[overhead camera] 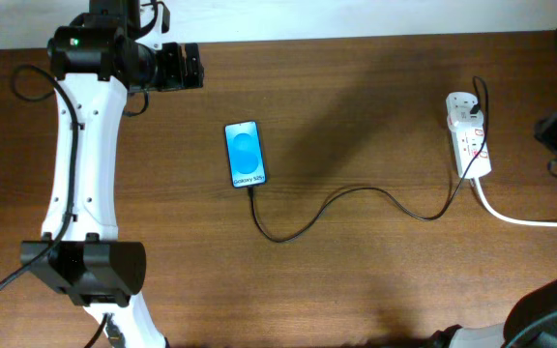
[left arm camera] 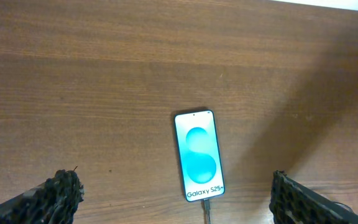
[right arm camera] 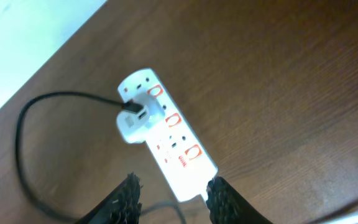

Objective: Plug charger to phone and switch on socket
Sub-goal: 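Move the right gripper to the power strip switch, then press the orange switch on the power strip with the right gripper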

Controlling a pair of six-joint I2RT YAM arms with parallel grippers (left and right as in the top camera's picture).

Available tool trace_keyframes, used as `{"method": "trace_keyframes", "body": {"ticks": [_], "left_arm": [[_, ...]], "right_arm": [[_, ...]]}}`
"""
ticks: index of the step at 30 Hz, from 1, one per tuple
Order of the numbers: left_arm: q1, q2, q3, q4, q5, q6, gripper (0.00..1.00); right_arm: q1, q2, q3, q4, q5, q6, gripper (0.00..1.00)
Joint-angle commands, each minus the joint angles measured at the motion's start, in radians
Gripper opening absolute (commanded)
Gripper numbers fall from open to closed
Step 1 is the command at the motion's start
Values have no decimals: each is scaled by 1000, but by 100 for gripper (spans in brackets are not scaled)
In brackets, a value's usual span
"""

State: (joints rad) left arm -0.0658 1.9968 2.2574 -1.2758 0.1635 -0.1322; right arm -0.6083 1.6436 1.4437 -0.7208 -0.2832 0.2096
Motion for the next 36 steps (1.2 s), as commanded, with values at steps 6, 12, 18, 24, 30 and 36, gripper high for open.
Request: {"method": "trace_keyframes", "body": {"ticks": [6,12,18,24,30,36], "left_arm": [[3,-4,8,-2,-7,-1,100],[3,-4,8,-2,-7,-1,100],[3,-4,8,-2,-7,-1,100],[3,-4,8,-2,-7,-1,100],[3,-4,8,-2,-7,-1,100],[3,-4,8,-2,-7,-1,99]], "right_arm": [[0,248,17,88,20,35,39],[13,370,17,153,-21,61,39],[83,422,17,241,7,60,40],[131,449,17,275,69,53,40],[132,475,17,286,83,58,40],[133,479,17,318,82,57,40]]}}
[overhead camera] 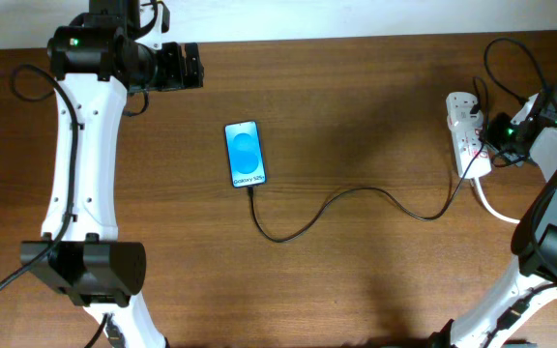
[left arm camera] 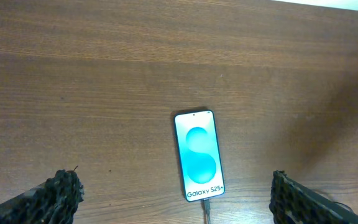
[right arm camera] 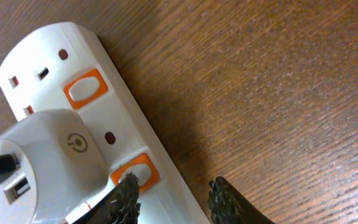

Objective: Plug charger to phone and switch on socket
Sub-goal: 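Press the orange switch on the power strip with the right gripper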

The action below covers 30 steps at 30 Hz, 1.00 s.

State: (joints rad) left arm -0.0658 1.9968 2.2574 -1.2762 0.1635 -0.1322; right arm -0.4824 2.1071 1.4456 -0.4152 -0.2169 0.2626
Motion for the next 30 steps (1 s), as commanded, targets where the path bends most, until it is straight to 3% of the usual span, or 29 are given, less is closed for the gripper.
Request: {"method": "trace_keyframes", "body": {"ticks": [1,12,30], "left_arm": [[3,-4,8,-2,-7,-1,100],[3,-4,8,-2,-7,-1,99],[3,-4,8,-2,-7,-1,99]], "right_arm": [[8,16,15,16,16,4,40],[40,32,14,30,38,3,40],[90,92,12,-111,-7,0,39]]}}
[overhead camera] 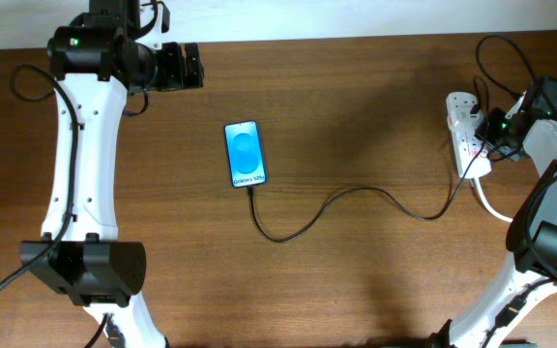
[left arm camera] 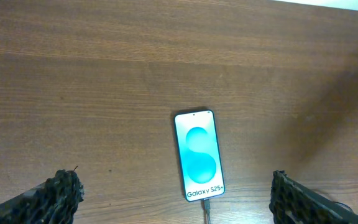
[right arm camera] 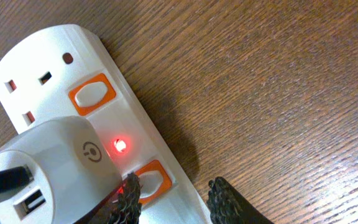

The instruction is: Plug charger to phone and switch on socket

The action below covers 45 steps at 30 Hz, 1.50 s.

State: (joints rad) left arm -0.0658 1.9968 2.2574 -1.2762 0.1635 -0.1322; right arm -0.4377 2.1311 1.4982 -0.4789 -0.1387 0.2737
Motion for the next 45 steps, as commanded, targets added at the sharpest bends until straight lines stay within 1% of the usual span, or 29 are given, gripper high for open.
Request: {"method": "trace_keyframes", "body": {"ticks": [1,7,10,13,15,18,19,20,22,23,26,27,28,29,30,33,34,36,38,42,45], "left_arm": [[3,-4,8,-2,-7,-1,100],[3,-4,8,-2,-7,-1,99],[3,-4,8,-2,-8,-1,99],[3,-4,8,-2,-7,-1,100],[3,-4,8,-2,-7,-1,100],[3,-4,8,-2,-7,-1,100],[3,-4,8,-2,-8,-1,100],[3,-4,8,-2,-8,-1,100],[3,-4,8,-2,-7,-1,99],[3,-4,8,-2,-7,-1,100],[3,-4,8,-2,-7,-1,100],[3,-4,8,-2,-7,-1,100],[3,-4,8,-2,-7,-1,99],[3,-4,8,-2,-7,-1,99],[3,-4,8,-2,-7,-1,100],[3,-4,8,-2,-7,-1,99],[3,-4,8,-2,-8,-1,99],[3,-4,8,-2,-7,-1,100],[3,-4,8,-2,-8,-1,100],[3,-4,8,-2,-8,-1,100],[3,-4,8,-2,-8,-1,99]], "right_arm": [[45,68,-40,-55,-93,-11,39],[22,58,-32,-64,-42,-3,39],[-31,11,-16,-72,23,51,40],[-91,-40,26,-107,20,102,41],[-119,-108,59,-139,-7,98,42],[-114,-228,103,-198,-144,-24,43],[-108,-287,112,-224,-207,-71,44],[-90,-391,113,-274,-288,-132,46],[-61,-499,113,-337,-335,-187,49],[-24,-596,113,-402,-356,-231,51],[92,-776,113,-568,-354,-358,55],[136,-832,113,-626,-350,-378,56],[187,-897,113,-692,-348,-378,73],[209,-925,113,-722,-348,-378,88],[236,-965,113,-772,-348,-378,99],[255,-1027,113,-892,-348,-378,99],[255,-1031,113,-903,-348,-378,99],[255,-1030,113,-917,-340,-378,98],[255,-1023,113,-930,-274,-378,98],[255,-1010,113,-927,-226,-385,99],[255,-1010,108,-914,-223,-451,98]]}}
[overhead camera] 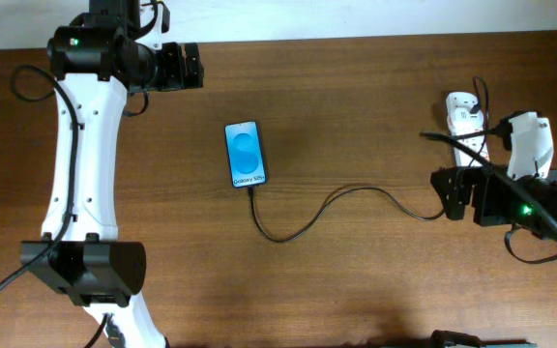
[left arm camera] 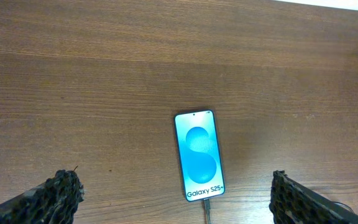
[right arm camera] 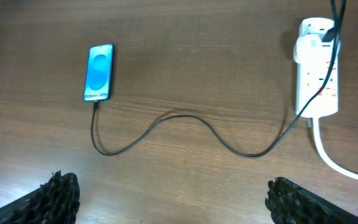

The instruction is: Plug charger to phone and switch on socket

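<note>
The phone (overhead camera: 245, 153) lies face up with its blue screen lit, also in the left wrist view (left arm camera: 197, 155) and the right wrist view (right arm camera: 99, 71). A black cable (right arm camera: 185, 118) runs from its lower end to the white charger plug (right arm camera: 309, 46) seated in the white power strip (overhead camera: 467, 130). My left gripper (left arm camera: 176, 199) hangs open high above the phone. My right gripper (right arm camera: 176, 199) is open wide, high over the table, left of and nearer than the strip. The strip's light is too small to make out.
The strip's thick white lead (right arm camera: 340, 165) runs off to the right edge. The pale back edge of the table (overhead camera: 356, 19) lies beyond the phone. My left arm (overhead camera: 80, 164) stretches along the left side.
My right gripper was narrowly parted with a fingertip at an orange switch on the strip, beside a lit red light. Now it is drawn back, raised and open wide. The left arm and phone are unmoved.
The cable was in the phone throughout. My right gripper, fingers close together, hung above the strip, then sat close at a switch with no light showing, then a red light glowed beside the plug. Now it is withdrawn from the strip.
</note>
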Controlling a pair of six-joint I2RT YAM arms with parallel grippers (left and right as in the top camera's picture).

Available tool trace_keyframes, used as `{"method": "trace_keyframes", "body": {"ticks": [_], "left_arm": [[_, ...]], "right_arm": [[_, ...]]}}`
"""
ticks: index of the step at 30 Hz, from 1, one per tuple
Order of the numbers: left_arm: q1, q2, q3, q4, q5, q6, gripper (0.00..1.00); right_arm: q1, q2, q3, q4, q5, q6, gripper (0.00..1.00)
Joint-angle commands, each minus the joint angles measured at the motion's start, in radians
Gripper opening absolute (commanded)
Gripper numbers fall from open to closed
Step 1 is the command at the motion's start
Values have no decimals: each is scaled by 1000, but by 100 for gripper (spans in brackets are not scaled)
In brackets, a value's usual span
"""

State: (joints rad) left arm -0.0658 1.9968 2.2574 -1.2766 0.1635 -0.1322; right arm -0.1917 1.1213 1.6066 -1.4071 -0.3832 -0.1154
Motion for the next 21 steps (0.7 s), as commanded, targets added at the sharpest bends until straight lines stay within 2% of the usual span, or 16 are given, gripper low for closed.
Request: {"method": "trace_keyframes", "body": {"ticks": [1,3,4,6,10,14,17,21], "left_arm": [[3,-4,8,-1,-7,-1,100],[3,-4,8,-1,-7,-1,100],[3,-4,8,-1,-7,-1,100],[3,-4,8,-1,-7,-1,99],[3,-4,8,-1,-7,-1,99],[3,-4,8,-1,-7,-1,100],[3,-4,8,-1,-7,-1,99],[3,-4,8,-1,-7,-1,100]], "right_arm": [[10,-4,-18,57,24,-72,98],[27,-50,-93,182,40,-71,99],[54,-120,-215,337,73,-71,99],[87,-219,-389,510,130,-57,99],[141,-482,-780,831,296,200,99],[154,-758,-1183,1176,303,225,98],[155,-912,-1387,1326,320,223,99],[190,-1053,-1561,1384,343,217,98]]}}
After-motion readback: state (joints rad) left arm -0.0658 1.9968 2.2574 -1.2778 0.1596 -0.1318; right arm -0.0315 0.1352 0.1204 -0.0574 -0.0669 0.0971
